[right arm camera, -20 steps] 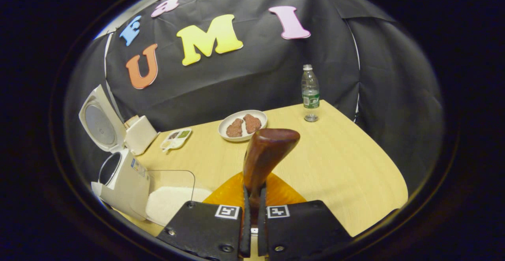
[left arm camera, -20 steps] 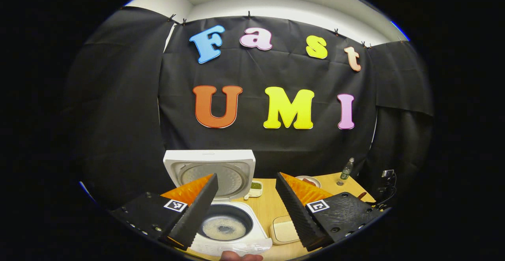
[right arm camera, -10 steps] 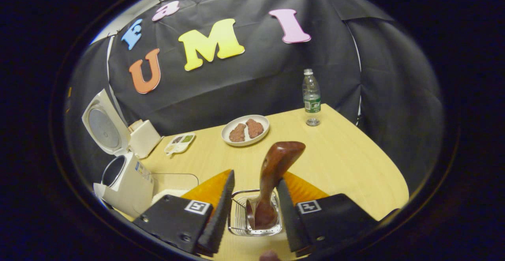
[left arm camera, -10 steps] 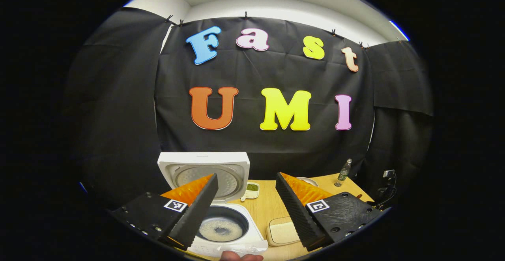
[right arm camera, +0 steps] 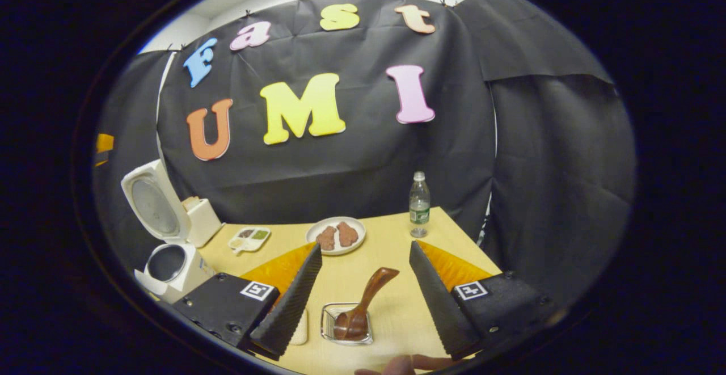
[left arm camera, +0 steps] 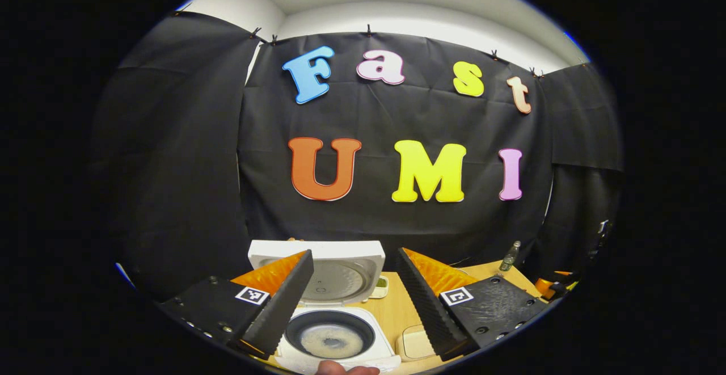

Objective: Close the left gripper, press the button to open the rice cooker; take a wooden spoon from the chopstick holder with the right hand, scoop a spoonful of rice and pour it into the rice cooker, then put the wooden spoon back into the chopstick holder.

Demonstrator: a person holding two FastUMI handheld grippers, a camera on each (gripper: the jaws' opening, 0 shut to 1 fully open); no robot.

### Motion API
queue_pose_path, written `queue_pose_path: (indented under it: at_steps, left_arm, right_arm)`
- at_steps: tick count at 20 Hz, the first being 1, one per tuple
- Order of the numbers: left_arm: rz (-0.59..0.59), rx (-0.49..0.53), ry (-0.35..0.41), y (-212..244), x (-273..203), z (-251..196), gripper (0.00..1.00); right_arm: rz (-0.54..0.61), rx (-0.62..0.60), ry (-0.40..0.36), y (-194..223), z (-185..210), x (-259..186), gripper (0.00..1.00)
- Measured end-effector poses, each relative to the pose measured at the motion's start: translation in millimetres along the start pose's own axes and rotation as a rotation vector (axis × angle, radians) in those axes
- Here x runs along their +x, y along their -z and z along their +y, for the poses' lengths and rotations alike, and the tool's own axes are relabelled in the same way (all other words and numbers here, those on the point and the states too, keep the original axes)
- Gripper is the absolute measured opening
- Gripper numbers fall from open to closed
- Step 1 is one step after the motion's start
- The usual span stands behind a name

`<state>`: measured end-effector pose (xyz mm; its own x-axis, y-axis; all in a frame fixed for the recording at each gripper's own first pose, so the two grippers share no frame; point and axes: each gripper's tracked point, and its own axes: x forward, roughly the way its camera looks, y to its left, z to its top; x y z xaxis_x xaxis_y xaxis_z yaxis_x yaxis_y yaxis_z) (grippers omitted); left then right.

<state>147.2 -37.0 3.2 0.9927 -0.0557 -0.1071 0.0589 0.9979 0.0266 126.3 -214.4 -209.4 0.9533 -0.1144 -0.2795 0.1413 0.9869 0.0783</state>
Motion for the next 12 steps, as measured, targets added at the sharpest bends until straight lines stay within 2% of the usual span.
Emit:
queue_pose_path:
  at_steps: [4, 6, 8, 9, 10, 12]
  left_arm:
    - [0.001, 0.032, -0.031, -16, 36, 19, 0.94]
    - [0.031, 0.012, -0.032, -14, 59, 28, 0.94]
    - [0.076, -0.014, -0.050, -6, 80, 40, 0.94]
    - [0.104, -0.017, -0.063, 1, 91, 44, 0.84]
    - [0.126, -0.021, -0.075, 7, 101, 49, 0.94]
    - [0.187, -0.031, -0.082, 23, 121, 54, 0.94]
  right_arm:
    - [-0.063, -0.009, -0.009, -36, 10, -32, 1.00]
    - [-0.053, -0.027, -0.046, -37, 23, -46, 1.00]
    - [-0.058, -0.063, -0.050, -46, 22, -65, 1.00]
    - [-0.067, -0.077, -0.049, -50, 24, -72, 1.00]
    - [-0.074, -0.082, -0.045, -52, 26, -78, 0.99]
    - [-0.057, -0.068, -0.034, -46, 27, -85, 0.99]
